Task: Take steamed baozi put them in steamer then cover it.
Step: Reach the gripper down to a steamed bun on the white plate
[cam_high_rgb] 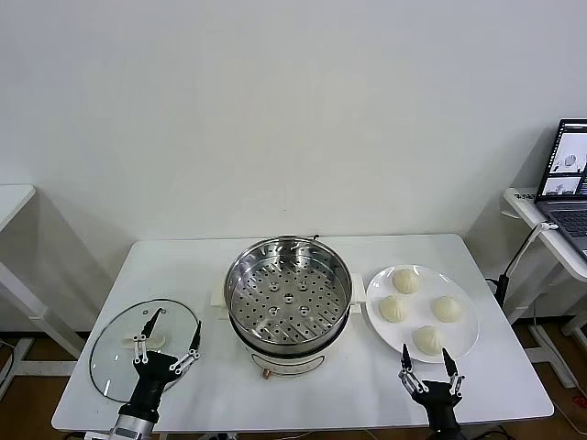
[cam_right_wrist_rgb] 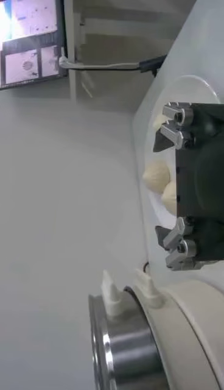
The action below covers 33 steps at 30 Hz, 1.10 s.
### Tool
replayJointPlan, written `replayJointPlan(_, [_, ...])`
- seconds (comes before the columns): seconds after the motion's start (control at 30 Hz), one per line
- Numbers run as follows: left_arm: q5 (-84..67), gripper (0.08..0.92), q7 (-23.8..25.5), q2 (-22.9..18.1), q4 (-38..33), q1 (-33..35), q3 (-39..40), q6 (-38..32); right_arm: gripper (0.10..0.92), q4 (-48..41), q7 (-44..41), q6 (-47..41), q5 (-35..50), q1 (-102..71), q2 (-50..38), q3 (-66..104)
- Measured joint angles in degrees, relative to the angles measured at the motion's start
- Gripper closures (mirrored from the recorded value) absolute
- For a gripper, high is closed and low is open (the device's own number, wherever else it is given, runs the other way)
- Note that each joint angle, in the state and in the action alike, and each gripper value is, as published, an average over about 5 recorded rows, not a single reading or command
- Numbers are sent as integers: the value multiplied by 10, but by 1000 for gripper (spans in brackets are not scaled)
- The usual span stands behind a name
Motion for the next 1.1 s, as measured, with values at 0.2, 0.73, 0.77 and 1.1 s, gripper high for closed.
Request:
replayJointPlan(0.2, [3, 177, -2, -2, -5, 5, -6, -3, 203, -32, 4, -46, 29, 93, -37, -9])
replayJointPlan(0.73, [9, 177, -7, -11, -27, 18, -25, -2, 203, -302, -166, -121, 151, 515, -186, -224])
replayJointPlan(0.77, [9, 177, -7, -12, -28, 18, -26, -1, 203, -320, -193, -122, 152, 543, -196, -247])
replayJointPlan(1.1, [19, 177, -10, -16, -31, 21, -27, 7, 203, -480, -512, -108, 75, 789, -243, -476])
